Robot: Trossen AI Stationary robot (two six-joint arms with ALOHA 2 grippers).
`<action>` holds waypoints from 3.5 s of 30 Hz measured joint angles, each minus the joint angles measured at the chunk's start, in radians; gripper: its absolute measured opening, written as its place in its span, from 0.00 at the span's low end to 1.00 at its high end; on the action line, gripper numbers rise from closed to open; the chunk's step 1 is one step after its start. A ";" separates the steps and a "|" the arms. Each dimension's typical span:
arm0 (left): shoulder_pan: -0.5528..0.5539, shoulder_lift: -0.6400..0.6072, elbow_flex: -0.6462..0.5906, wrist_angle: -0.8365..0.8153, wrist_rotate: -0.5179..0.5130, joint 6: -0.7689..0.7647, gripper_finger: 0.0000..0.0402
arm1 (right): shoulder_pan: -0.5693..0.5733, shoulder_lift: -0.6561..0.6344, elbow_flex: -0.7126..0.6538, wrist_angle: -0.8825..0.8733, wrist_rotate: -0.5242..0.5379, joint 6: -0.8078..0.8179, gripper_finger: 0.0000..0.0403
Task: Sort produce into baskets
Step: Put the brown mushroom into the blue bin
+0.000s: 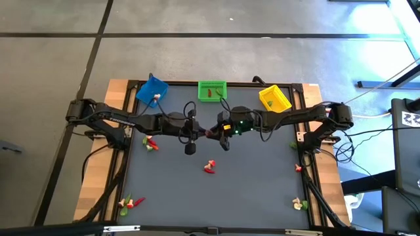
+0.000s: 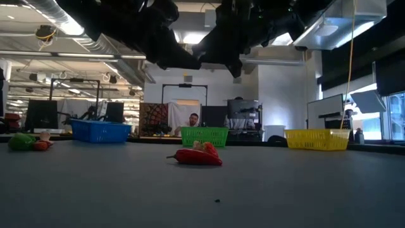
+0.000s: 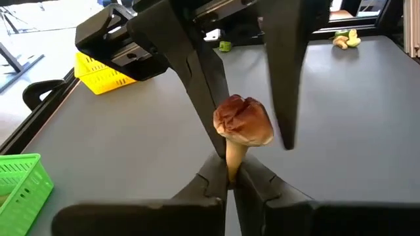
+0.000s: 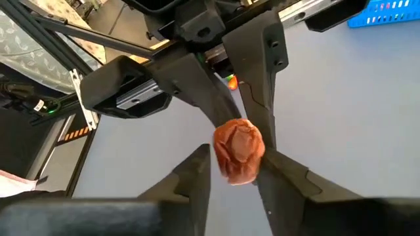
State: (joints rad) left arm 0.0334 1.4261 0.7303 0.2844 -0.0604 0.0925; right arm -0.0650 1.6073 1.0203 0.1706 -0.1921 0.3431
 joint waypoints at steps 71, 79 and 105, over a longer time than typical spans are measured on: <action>0.750 -0.016 0.163 -0.838 -0.312 -0.184 0.07 | 0.178 0.071 -0.205 -0.705 0.245 0.158 0.43; 0.901 -0.016 0.156 -0.859 -0.315 -0.171 0.07 | 0.178 0.071 -0.205 -0.701 0.250 0.158 0.43; 0.929 -0.016 0.145 -0.876 -0.314 -0.162 0.30 | 0.178 0.072 -0.205 -0.690 0.268 0.158 0.43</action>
State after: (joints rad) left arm 0.9621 1.4101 0.8749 -0.5918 -0.3740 -0.0697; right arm 0.1131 1.6791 0.8150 -0.5198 0.0757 0.5007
